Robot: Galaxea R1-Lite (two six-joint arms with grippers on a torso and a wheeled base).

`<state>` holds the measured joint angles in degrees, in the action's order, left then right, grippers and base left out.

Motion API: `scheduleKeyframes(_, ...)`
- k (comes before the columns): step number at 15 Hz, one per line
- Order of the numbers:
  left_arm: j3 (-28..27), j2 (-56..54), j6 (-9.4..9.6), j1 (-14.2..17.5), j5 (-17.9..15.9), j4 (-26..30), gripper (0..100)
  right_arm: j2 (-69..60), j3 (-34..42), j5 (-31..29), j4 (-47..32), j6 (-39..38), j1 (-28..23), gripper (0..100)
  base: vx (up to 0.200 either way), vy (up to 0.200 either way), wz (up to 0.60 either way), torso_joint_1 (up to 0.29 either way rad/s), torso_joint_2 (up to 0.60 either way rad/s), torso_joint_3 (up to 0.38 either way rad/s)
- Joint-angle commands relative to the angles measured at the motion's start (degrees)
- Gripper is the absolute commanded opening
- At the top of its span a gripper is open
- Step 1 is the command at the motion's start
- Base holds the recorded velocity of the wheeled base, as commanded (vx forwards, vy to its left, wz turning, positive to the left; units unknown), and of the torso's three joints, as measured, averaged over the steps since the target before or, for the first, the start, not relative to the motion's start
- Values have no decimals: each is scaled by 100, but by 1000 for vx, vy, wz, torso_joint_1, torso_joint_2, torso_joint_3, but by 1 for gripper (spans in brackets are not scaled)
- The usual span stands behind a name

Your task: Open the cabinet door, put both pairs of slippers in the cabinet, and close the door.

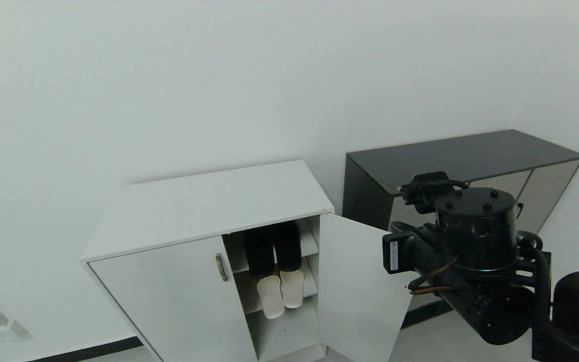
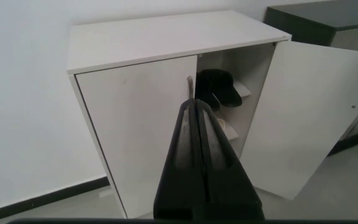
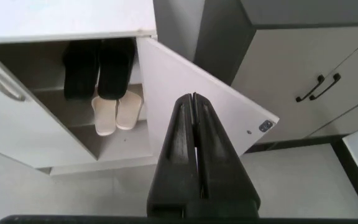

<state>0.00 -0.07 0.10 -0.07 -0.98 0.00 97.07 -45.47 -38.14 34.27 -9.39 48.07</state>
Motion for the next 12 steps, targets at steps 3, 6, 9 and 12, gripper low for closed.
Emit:
scheduleKeyframes(3,0,7,-1,-1,1,0,0,22,3,0,1,-2,1,0,-200,0,0,9,5,-1)
scheduleKeyframes(6,0,7,-1,-1,1,0,0,40,-6,0,1,7,-96,0,-200,0,0,-12,-1,5)
scheduleKeyframes(9,0,7,-1,-1,1,0,0,84,-304,624,-61,25,-650,0,0,0,0,0,0,0)
scheduleKeyframes(12,0,7,-1,-1,1,0,0,602,-1016,1090,-474,25,-1546,0,0,0,0,0,0,0)
